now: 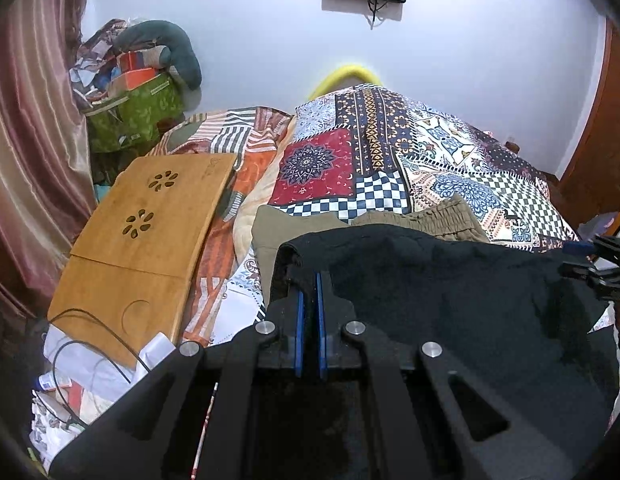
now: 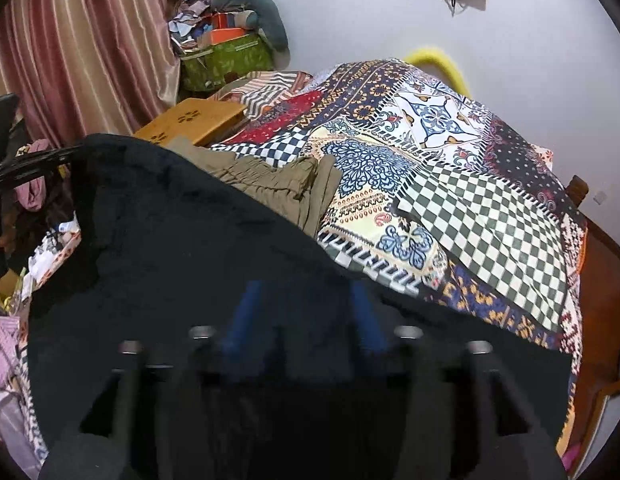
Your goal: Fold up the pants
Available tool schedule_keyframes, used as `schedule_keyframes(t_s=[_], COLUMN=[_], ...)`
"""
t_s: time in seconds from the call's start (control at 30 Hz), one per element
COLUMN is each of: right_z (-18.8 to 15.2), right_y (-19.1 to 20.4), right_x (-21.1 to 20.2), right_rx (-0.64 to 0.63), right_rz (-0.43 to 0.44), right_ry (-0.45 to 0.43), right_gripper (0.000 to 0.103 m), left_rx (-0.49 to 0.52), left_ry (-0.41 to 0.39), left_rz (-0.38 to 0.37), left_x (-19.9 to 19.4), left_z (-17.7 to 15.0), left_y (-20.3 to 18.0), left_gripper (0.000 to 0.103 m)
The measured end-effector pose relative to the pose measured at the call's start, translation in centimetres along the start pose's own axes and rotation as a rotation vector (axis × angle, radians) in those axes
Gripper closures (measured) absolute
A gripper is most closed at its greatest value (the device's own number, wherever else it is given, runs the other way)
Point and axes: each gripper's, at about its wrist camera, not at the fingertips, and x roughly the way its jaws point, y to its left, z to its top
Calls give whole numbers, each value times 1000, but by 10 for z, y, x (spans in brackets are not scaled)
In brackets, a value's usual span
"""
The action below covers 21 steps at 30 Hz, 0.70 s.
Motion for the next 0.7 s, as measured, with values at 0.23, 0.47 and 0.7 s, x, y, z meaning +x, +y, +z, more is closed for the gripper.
schedule_keyframes(t_s=[0.23,0.47,0.7], right_z=[13,11,-4], right_y=[-14,-21,3], right_x=[75,91,71], right_rx=[8,59,-16], right_rz=[64,102,70], right_ry=[171,171,137], right_gripper=[52,98,101], left_rx=[13,21,15], left_ry=[-9,-16,-26], left_rz=[-12,-21,-27], left_x=[11,20,11], left_z=[0,0,0], left_y=[2,2,1], left_gripper=[98,98,98])
